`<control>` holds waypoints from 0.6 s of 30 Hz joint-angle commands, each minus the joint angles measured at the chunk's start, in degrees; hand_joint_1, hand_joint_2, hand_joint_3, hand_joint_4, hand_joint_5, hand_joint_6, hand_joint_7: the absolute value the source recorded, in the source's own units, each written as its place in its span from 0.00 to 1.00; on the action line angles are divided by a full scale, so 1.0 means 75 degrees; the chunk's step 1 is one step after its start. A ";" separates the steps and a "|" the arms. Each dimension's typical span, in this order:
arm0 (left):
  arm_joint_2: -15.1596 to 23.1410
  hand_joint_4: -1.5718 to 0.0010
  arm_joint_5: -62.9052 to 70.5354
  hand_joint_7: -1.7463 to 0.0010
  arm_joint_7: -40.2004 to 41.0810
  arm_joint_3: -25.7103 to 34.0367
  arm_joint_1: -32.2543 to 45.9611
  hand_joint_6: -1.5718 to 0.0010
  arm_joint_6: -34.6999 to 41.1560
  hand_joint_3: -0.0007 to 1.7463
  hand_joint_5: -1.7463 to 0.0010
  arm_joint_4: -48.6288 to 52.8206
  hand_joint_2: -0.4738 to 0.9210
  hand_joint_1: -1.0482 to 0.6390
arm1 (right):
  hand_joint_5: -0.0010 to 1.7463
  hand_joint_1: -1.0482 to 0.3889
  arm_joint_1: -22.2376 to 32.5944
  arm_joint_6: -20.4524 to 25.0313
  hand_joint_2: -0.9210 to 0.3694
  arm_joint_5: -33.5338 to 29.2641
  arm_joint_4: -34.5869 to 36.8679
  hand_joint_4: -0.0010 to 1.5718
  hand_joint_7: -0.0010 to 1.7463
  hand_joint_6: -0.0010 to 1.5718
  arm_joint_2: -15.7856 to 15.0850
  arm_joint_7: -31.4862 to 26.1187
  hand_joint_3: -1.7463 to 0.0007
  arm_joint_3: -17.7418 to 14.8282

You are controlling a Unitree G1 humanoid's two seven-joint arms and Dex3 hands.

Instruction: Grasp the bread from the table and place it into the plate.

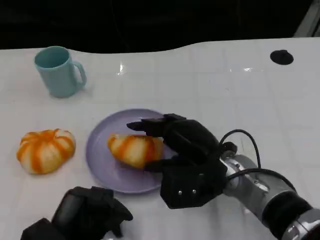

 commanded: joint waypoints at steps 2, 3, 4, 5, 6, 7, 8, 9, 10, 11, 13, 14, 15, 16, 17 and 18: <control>0.0050 0.21 -0.0007 0.68 0.0000 0.0008 0.0076 0.12 0.0040 0.09 0.35 0.0040 1.00 0.00 | 0.10 0.19 0.0560 0.0041 0.00 0.0284 -0.1062 0.00 0.00 0.12 -0.0413 0.0624 0.79 -0.0050; 0.0037 0.21 -0.0048 0.68 -0.0038 0.0015 0.0075 0.12 0.0048 0.08 0.35 0.0039 1.00 0.00 | 0.11 0.19 0.0690 -0.0008 0.00 0.0359 -0.1280 0.01 0.01 0.12 -0.0496 0.0729 0.79 -0.0084; 0.0030 0.22 -0.0071 0.68 -0.0059 0.0018 0.0074 0.12 0.0054 0.08 0.36 0.0037 1.00 0.00 | 0.12 0.20 0.0813 -0.0041 0.00 0.0425 -0.1481 0.02 0.01 0.12 -0.0570 0.0812 0.79 -0.0117; 0.0030 0.22 -0.0067 0.69 -0.0053 0.0018 0.0072 0.12 0.0042 0.08 0.36 0.0038 1.00 0.00 | 0.12 0.20 0.0951 -0.0102 0.00 0.0484 -0.1697 0.02 0.01 0.13 -0.0661 0.0855 0.79 -0.0148; 0.0031 0.22 -0.0057 0.69 -0.0043 0.0016 0.0070 0.12 0.0032 0.08 0.36 0.0040 1.00 0.00 | 0.13 0.21 0.1048 -0.0128 0.00 0.0520 -0.1852 0.03 0.01 0.13 -0.0719 0.0886 0.79 -0.0169; 0.0027 0.22 -0.0069 0.69 -0.0054 0.0016 0.0066 0.12 0.0046 0.08 0.36 0.0035 1.00 0.00 | 0.14 0.21 0.1164 -0.0200 0.00 0.0545 -0.2032 0.04 0.02 0.14 -0.0799 0.0863 0.79 -0.0202; 0.0022 0.22 -0.0081 0.69 -0.0067 0.0017 0.0062 0.12 0.0064 0.08 0.36 0.0031 1.00 0.00 | 0.15 0.21 0.1302 -0.0271 0.00 0.0601 -0.2230 0.05 0.02 0.15 -0.0879 0.0862 0.79 -0.0253; 0.0016 0.22 -0.0098 0.69 -0.0085 0.0020 0.0059 0.12 0.0081 0.07 0.36 0.0030 1.00 0.00 | 0.15 0.21 0.1415 -0.0314 0.00 0.0653 -0.2392 0.06 0.02 0.15 -0.0938 0.0872 0.80 -0.0298; 0.0006 0.21 -0.0122 0.69 -0.0100 0.0025 0.0060 0.11 0.0116 0.07 0.36 0.0017 1.00 0.00 | 0.17 0.22 0.1597 -0.0415 0.00 0.0721 -0.2609 0.07 0.02 0.16 -0.1015 0.0805 0.81 -0.0380; -0.0002 0.21 -0.0136 0.69 -0.0103 0.0029 0.0064 0.11 0.0151 0.07 0.36 0.0002 1.00 0.00 | 0.18 0.23 0.1737 -0.0473 0.00 0.0768 -0.2779 0.09 0.03 0.17 -0.1069 0.0752 0.81 -0.0442; -0.0011 0.20 -0.0154 0.70 -0.0112 0.0026 0.0066 0.11 0.0198 0.06 0.37 -0.0022 1.00 0.00 | 0.20 0.25 0.1999 -0.0618 0.00 0.0921 -0.3069 0.10 0.03 0.19 -0.1162 0.0714 0.82 -0.0574; -0.0015 0.20 -0.0155 0.70 -0.0116 0.0021 0.0061 0.11 0.0213 0.06 0.37 -0.0029 1.00 0.00 | 0.22 0.27 0.2166 -0.0757 0.00 0.1075 -0.3217 0.12 0.04 0.20 -0.1210 0.0718 0.82 -0.0677; -0.0016 0.20 -0.0147 0.70 -0.0112 0.0018 0.0062 0.11 0.0220 0.06 0.37 -0.0040 1.00 0.00 | 0.25 0.28 0.2327 -0.0910 0.00 0.1230 -0.3347 0.12 0.04 0.22 -0.1252 0.0731 0.83 -0.0774; -0.0017 0.20 -0.0140 0.70 -0.0108 0.0017 0.0062 0.11 0.0228 0.06 0.37 -0.0050 1.00 0.00 | 0.28 0.29 0.2517 -0.1180 0.00 0.1432 -0.3460 0.12 0.05 0.23 -0.1309 0.0704 0.83 -0.0892; -0.0017 0.20 -0.0131 0.70 -0.0096 0.0017 0.0067 0.11 0.0239 0.06 0.37 -0.0064 1.00 0.00 | 0.33 0.33 0.2682 -0.1457 0.00 0.1579 -0.3529 0.15 0.06 0.28 -0.1364 0.0644 0.84 -0.0998; -0.0016 0.20 -0.0126 0.70 -0.0089 0.0018 0.0070 0.11 0.0249 0.06 0.37 -0.0073 1.00 0.00 | 0.35 0.34 0.2785 -0.1651 0.00 0.1668 -0.3563 0.17 0.08 0.31 -0.1395 0.0614 0.85 -0.1076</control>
